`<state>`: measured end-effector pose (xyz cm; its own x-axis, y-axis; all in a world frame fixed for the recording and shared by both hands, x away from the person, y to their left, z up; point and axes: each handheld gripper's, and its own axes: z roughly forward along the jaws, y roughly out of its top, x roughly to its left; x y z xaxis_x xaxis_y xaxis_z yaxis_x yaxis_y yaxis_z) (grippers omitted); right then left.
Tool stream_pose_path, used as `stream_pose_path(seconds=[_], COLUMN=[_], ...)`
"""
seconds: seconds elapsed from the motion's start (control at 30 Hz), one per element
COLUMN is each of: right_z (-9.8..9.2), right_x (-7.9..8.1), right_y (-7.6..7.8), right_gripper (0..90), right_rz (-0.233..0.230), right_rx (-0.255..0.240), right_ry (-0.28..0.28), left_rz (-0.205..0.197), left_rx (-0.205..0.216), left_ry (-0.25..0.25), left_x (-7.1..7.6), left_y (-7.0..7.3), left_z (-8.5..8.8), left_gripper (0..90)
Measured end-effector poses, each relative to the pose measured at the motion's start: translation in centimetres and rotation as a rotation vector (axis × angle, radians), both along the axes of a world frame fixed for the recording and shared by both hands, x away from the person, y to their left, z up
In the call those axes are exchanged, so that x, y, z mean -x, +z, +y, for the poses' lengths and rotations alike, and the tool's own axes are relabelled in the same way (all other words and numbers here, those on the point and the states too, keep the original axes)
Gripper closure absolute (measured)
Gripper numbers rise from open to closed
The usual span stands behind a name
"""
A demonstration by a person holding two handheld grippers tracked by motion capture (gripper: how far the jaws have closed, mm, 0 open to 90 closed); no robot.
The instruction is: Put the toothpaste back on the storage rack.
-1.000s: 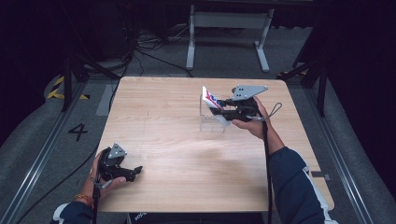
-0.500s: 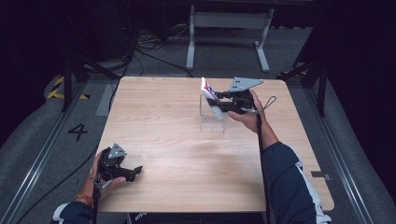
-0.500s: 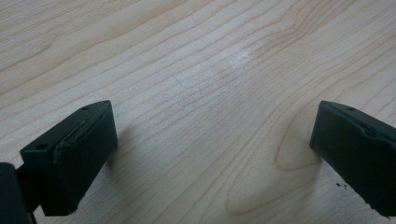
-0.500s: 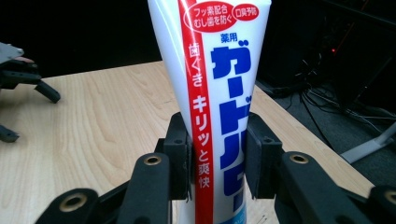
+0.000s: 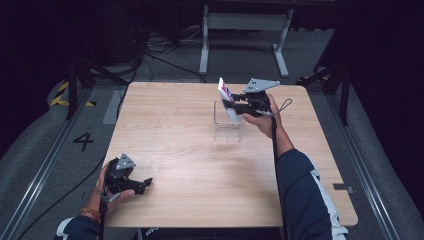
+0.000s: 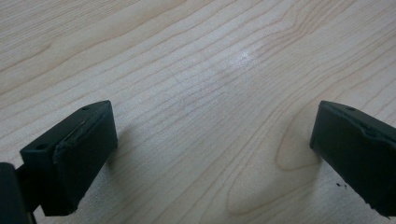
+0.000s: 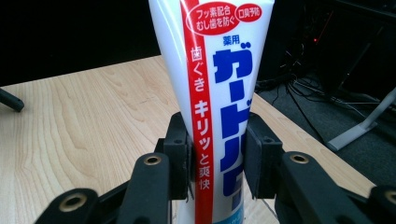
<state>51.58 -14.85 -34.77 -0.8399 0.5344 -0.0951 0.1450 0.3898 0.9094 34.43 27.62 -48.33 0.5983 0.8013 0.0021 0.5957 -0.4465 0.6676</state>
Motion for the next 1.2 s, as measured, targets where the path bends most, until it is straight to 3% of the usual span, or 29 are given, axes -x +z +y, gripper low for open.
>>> stream_pose_path(seconds=[0.47, 1.2], right_z=[-1.3, -2.2], right_x=[-0.6, -0.1], right_y=[-1.8, -4.9], right_gripper=[66.6, 65.7], right_rz=[0.021, 0.061], right_rx=[-0.016, 0.054], right_ry=[-0.019, -0.003], left_rz=[-0.001, 0.0], left_rx=[0.0, -0.01], left_ry=[-0.001, -0.008], left_x=[0.0, -0.1], left_y=[0.0, 0.0], left_z=[0.0, 0.0], left_gripper=[1.2, 0.8])
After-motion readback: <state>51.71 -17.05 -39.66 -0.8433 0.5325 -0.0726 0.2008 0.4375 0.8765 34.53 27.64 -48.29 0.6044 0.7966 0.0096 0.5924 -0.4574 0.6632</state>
